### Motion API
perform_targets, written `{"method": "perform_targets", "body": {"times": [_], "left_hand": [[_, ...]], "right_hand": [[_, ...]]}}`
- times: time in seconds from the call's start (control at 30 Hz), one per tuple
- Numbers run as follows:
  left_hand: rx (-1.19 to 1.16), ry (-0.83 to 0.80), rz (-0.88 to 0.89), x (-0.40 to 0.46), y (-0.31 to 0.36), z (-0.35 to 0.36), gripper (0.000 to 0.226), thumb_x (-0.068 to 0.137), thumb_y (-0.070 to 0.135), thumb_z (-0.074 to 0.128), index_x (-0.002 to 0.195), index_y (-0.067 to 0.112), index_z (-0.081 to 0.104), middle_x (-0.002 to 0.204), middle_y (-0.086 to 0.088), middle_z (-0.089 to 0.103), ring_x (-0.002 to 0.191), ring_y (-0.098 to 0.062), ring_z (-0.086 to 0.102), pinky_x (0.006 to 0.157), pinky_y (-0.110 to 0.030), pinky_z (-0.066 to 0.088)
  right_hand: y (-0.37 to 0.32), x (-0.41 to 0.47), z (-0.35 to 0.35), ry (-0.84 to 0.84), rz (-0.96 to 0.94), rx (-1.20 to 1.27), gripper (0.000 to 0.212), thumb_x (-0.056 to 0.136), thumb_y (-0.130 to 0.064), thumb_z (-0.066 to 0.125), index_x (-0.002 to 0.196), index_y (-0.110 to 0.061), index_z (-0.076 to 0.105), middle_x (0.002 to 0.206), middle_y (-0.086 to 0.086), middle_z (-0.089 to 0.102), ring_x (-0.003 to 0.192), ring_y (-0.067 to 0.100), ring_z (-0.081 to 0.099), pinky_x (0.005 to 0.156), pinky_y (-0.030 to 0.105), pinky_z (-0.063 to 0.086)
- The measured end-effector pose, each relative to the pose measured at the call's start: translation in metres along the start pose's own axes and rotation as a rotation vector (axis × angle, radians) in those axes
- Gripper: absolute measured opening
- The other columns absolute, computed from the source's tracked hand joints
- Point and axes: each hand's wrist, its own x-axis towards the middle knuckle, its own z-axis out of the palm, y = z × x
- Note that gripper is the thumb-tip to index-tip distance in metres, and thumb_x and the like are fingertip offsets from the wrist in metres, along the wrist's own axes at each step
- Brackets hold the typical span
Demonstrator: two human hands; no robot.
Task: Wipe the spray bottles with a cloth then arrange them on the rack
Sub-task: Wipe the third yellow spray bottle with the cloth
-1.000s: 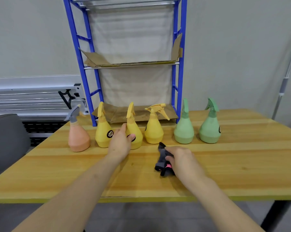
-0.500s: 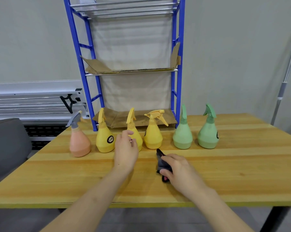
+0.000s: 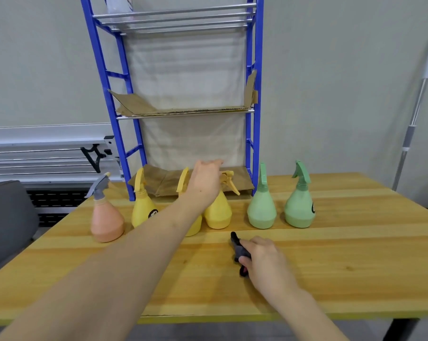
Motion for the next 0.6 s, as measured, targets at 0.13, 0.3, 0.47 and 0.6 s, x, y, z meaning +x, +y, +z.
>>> {"method": "perform_targets", "body": {"times": [0.13,0.3,0.47,0.6], "left_hand": [[0.044,-0.051,0.012,0.008,-0.005,0.003,0.027,0.107,0.018,0.050,0.127,0.017,0.068,0.108,-0.008,0.067,0.108,-0.024,0.053,0.082,-0.035,0.046],[0.046,-0.055,0.021,0.001,-0.002,0.001,0.024,0.107,0.026,0.049,0.105,0.020,0.072,0.100,-0.003,0.066,0.090,-0.018,0.053,0.072,-0.031,0.040],[0.127,-0.038,0.071,-0.020,0.002,-0.009,0.038,0.107,0.027,0.048,0.069,0.024,0.049,0.080,0.005,0.054,0.094,-0.023,0.047,0.074,-0.038,0.038],[0.159,-0.026,0.110,-0.046,-0.002,-0.020,0.040,0.107,0.028,0.047,0.067,0.028,0.043,0.091,0.005,0.060,0.096,-0.019,0.041,0.080,-0.038,0.038]], "right_hand": [[-0.003,0.003,-0.003,-0.014,0.011,-0.005,0.036,0.100,-0.031,0.062,0.136,-0.028,0.062,0.121,-0.009,0.060,0.114,0.016,0.054,0.092,0.029,0.048],[-0.003,0.004,-0.003,-0.027,0.027,0.002,0.030,0.101,-0.032,0.061,0.130,-0.027,0.066,0.118,-0.009,0.059,0.111,0.016,0.053,0.088,0.029,0.048],[-0.004,-0.001,-0.004,-0.026,0.047,0.020,0.026,0.101,-0.031,0.060,0.126,-0.028,0.066,0.115,-0.010,0.056,0.111,0.016,0.052,0.087,0.028,0.047],[-0.003,-0.018,-0.010,0.079,0.105,0.116,0.025,0.101,-0.029,0.061,0.125,-0.027,0.065,0.113,-0.010,0.057,0.108,0.015,0.053,0.079,0.025,0.042]]}}
